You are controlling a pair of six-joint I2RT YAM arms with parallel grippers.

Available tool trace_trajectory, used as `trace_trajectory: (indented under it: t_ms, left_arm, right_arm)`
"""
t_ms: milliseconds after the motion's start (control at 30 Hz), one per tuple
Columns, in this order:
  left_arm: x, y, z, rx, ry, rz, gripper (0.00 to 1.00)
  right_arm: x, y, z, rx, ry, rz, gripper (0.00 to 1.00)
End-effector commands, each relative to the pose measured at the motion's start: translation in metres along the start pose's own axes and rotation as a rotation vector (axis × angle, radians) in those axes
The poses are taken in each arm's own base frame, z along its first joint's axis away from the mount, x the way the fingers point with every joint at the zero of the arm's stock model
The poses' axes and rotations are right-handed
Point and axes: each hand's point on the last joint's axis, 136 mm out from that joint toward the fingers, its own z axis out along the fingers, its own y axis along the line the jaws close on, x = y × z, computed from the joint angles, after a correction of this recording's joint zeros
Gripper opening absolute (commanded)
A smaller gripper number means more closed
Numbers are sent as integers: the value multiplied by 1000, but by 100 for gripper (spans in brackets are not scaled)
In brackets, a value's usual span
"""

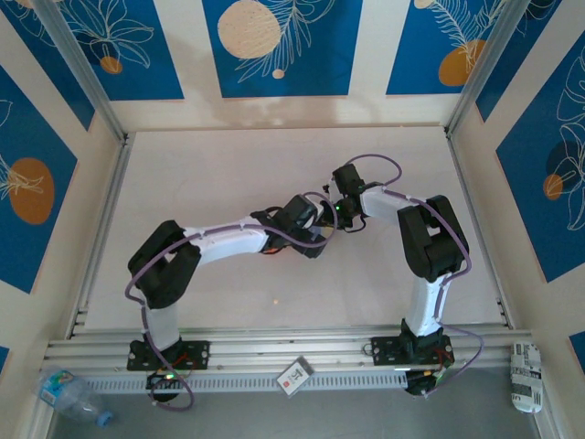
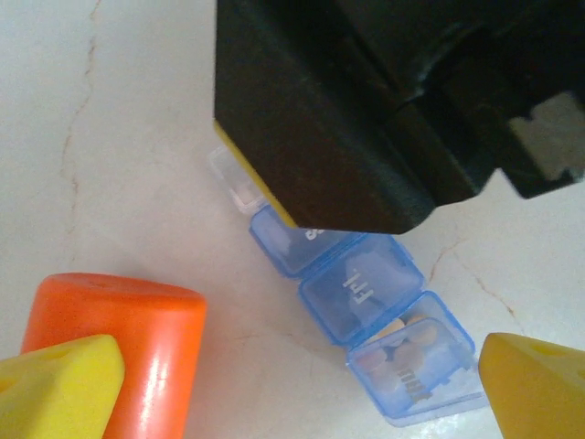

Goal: Sort the pills into containers

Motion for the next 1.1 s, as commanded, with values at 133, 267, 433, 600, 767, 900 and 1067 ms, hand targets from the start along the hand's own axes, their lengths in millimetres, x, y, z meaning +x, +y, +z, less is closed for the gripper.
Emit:
trace_trajectory:
  t_ms: [133,267,433,600,767,900,1067]
  left_arm:
    - [30,2,6,-19,75,6,100]
    - [15,1,-10,-9,23,-5,100]
    - [0,-8,-32,61,-53,-79,100]
    - [-13,-14,-54,136,-165,-168,100]
    - [-15,-7,-62,159,-199,-203,86]
    - [-9,-2,-55,194,-157,-262,23]
    - [-7,-12,-46,256,-78,-304,0]
  right_arm:
    - [20,-21,21,59,79,32,36]
    - [20,-22,22,58,80,34,35]
    - [22,-23,23,60,84,36,35]
    - [22,-24,23,63,87,36,35]
    - [24,-26,24,71,92,38,35]
    - [24,-27,26,72,96,40,35]
    - [26,-29,27,78,101,37,35]
